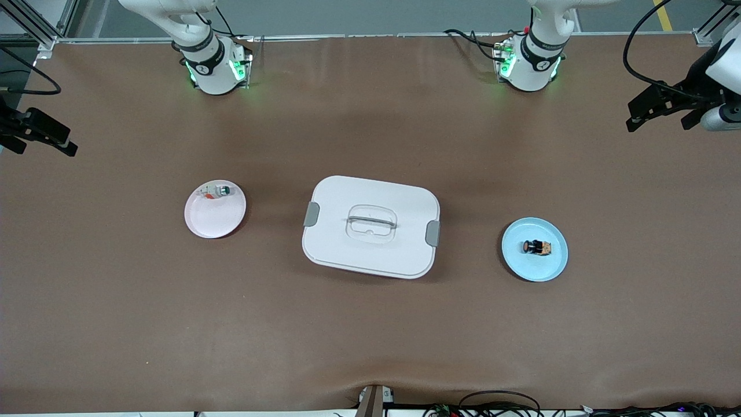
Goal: Transfer orange switch to right arm and place
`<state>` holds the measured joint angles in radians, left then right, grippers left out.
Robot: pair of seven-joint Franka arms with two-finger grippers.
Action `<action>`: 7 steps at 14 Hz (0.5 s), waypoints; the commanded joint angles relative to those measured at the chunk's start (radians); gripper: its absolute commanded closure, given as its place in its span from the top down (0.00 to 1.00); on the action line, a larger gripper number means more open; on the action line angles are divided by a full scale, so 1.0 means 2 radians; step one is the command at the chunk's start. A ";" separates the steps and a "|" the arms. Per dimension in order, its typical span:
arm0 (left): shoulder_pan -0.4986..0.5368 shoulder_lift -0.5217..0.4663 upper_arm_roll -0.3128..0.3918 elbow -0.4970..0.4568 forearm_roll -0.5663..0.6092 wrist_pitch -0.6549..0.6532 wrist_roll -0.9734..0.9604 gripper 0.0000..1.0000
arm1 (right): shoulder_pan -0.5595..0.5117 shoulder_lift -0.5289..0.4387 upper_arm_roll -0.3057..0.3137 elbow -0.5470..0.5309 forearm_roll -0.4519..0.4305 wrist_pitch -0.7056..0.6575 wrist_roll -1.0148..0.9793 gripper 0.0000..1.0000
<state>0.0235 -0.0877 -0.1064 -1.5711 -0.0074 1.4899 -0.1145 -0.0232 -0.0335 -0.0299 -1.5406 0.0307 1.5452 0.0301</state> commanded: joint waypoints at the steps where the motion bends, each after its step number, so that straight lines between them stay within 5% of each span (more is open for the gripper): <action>1: -0.001 0.002 0.000 0.006 0.001 -0.001 0.006 1.00 | -0.003 -0.012 0.003 -0.012 0.002 0.001 0.006 1.00; 7: 0.004 0.014 0.001 0.009 0.001 0.000 0.010 1.00 | -0.004 -0.009 0.003 -0.003 -0.001 0.001 0.002 1.00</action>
<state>0.0248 -0.0757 -0.1062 -1.5712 -0.0074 1.4899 -0.1145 -0.0232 -0.0336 -0.0300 -1.5402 0.0307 1.5461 0.0301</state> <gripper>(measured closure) 0.000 0.000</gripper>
